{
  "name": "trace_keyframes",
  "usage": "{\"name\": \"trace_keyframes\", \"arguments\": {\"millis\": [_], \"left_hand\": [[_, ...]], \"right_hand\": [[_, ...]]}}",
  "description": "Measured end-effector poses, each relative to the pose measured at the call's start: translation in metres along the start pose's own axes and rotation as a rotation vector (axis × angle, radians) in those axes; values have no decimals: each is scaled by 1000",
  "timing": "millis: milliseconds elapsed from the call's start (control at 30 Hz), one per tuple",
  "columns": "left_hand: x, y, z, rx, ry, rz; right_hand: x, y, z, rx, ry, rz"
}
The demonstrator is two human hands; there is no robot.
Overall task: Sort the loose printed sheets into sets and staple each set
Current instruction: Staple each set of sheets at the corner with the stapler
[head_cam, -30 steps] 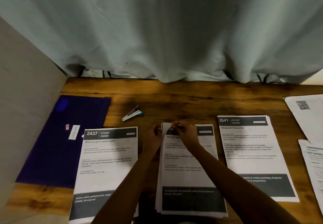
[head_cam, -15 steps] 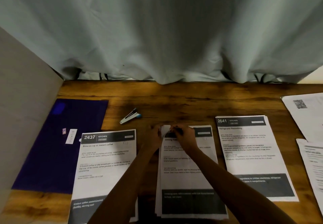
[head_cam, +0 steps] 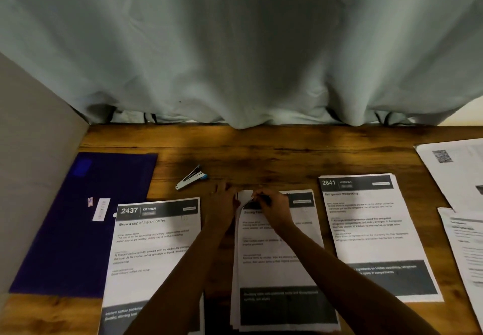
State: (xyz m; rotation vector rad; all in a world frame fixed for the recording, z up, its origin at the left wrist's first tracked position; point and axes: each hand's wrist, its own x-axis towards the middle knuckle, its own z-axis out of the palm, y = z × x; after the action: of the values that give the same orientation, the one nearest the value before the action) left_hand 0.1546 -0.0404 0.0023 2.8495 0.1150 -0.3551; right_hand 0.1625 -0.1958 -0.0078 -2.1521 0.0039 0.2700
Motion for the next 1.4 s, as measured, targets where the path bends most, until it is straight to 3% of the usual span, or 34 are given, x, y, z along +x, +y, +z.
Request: {"name": "trace_keyframes", "arguments": {"millis": [200,500,800,1100,1400], "left_hand": [[6,0,-3,-204,34,66],[-6,4,-3,-664,55,-127],[-13,5,-2,-938,-10,-164],[-24,11,-12,-988,6,-169],[-29,19,-20,-835,68,-182]], "right_hand": [[0,0,0,-14,2,7],[3,-11,-1,-43,78,-35],[2,-15,-3,-65,82,-109],[-4,-23,-3,-106,91,-119],[-7,-24,-1,-160,79,-126]]}}
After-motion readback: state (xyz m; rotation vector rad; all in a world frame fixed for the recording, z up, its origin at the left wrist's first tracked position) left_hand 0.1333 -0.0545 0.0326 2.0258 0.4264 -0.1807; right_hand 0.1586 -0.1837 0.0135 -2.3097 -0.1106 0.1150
